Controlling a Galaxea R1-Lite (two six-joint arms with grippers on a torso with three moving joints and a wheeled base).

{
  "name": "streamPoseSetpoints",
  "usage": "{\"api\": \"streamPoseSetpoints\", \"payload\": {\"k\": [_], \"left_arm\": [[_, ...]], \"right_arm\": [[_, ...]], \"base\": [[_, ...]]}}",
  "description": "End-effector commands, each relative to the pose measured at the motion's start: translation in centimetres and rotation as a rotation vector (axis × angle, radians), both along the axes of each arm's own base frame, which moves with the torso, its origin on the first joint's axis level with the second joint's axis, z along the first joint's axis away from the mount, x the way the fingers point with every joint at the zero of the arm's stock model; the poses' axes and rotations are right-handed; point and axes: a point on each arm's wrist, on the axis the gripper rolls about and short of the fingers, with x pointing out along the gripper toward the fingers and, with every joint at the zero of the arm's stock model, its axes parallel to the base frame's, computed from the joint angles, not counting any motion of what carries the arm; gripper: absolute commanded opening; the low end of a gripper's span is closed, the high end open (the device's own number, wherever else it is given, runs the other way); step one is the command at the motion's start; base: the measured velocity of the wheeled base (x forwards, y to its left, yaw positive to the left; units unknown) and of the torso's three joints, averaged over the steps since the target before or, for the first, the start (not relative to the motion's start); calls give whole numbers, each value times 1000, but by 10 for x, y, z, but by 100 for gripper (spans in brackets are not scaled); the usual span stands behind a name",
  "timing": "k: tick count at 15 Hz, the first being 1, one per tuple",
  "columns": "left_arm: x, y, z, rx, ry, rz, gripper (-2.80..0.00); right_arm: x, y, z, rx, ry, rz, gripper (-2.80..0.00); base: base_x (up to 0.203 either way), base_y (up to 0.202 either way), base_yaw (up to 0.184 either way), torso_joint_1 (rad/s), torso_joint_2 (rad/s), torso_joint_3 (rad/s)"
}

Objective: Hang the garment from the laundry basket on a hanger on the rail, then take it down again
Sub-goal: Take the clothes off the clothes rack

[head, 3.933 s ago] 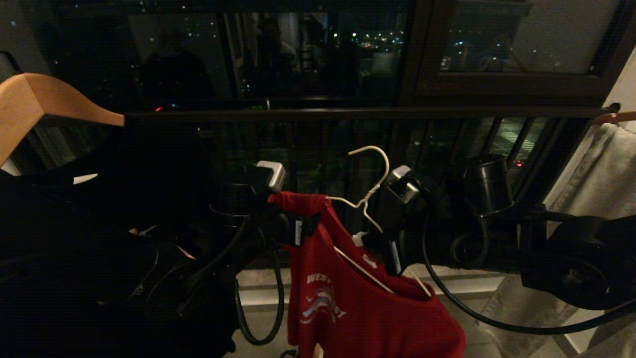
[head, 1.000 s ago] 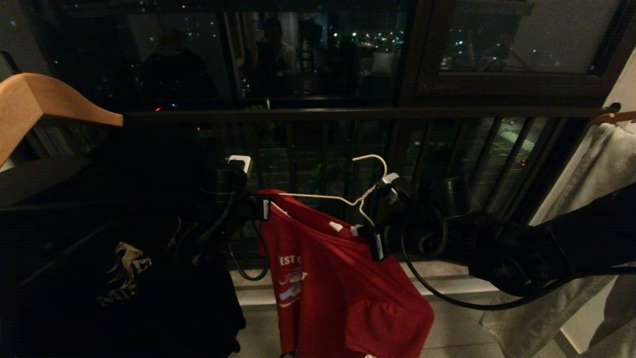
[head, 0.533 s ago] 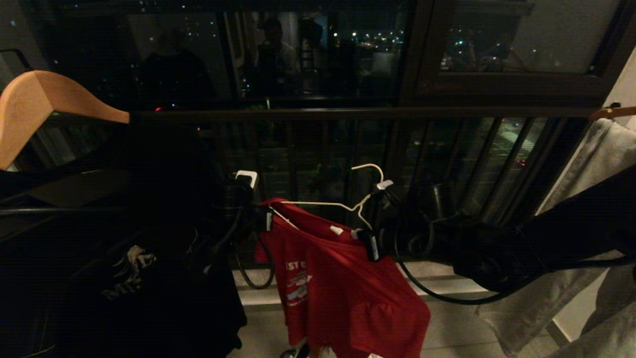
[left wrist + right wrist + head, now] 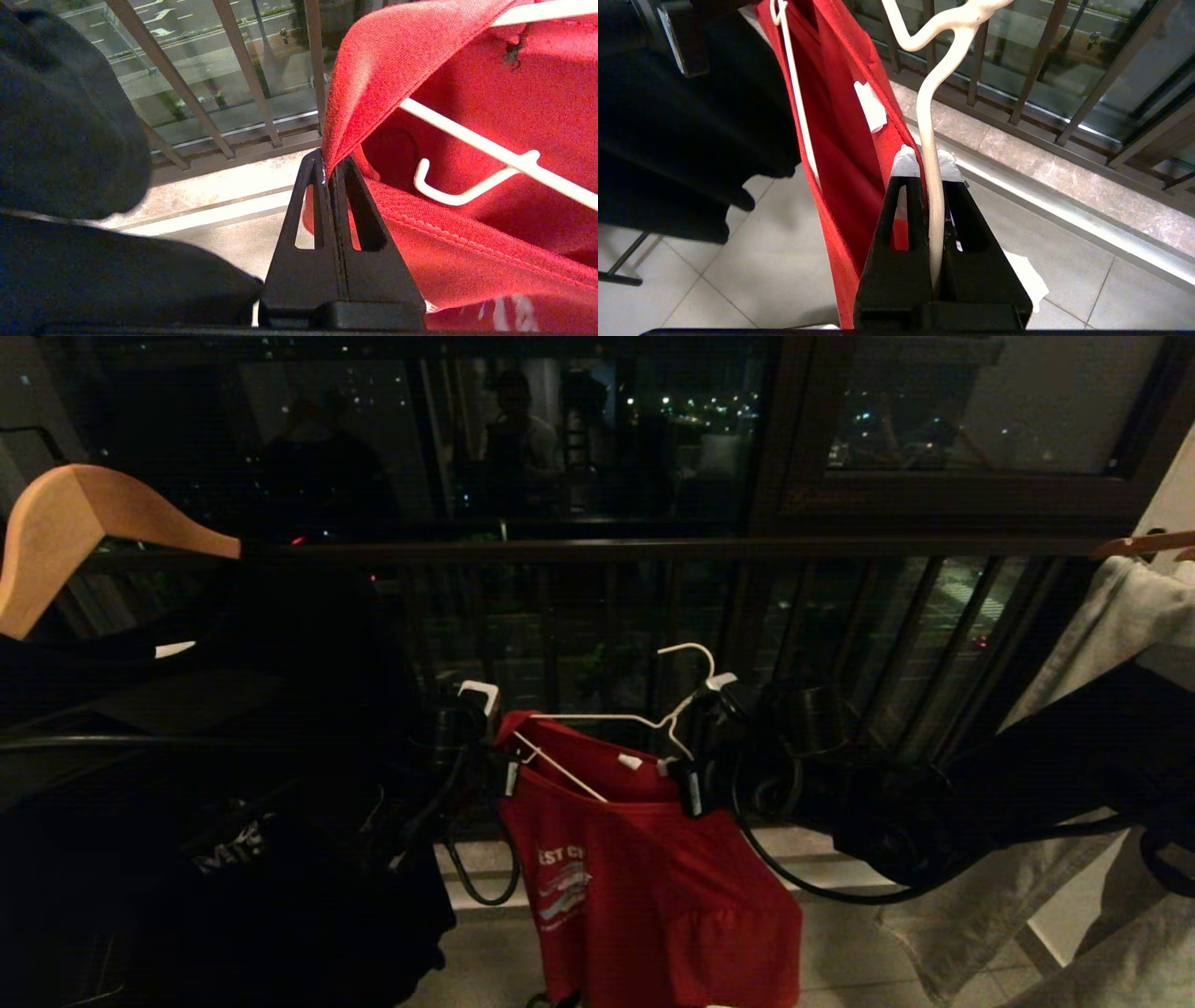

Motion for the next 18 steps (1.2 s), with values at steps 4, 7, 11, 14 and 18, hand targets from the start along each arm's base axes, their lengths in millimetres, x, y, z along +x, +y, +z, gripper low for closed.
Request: {"api": "streamPoseSetpoints", "payload": {"k": [4, 7, 11, 14, 18], "left_arm": [[10, 5, -1, 4, -18, 24, -280], [26, 25, 12, -18, -68, 85, -280], [29, 43, 37, -42, -138, 136, -280], [39, 51, 33, -37, -146, 174, -280], [52, 58, 31, -37, -167, 237, -280]], "right_arm": [[1, -2, 3, 3, -11, -12, -280], [0, -3, 4, 2, -14, -13, -280], [1, -2, 3, 0, -12, -12, -280], [-1, -3, 3, -1, -11, -12, -280], [-3, -4, 4, -3, -12, -10, -280]], "base": [[0, 0, 0, 0, 0, 0], [0, 0, 0, 0, 0, 0], [0, 0, 0, 0, 0, 0], [0, 0, 0, 0, 0, 0], [0, 0, 0, 0, 0, 0]]}}
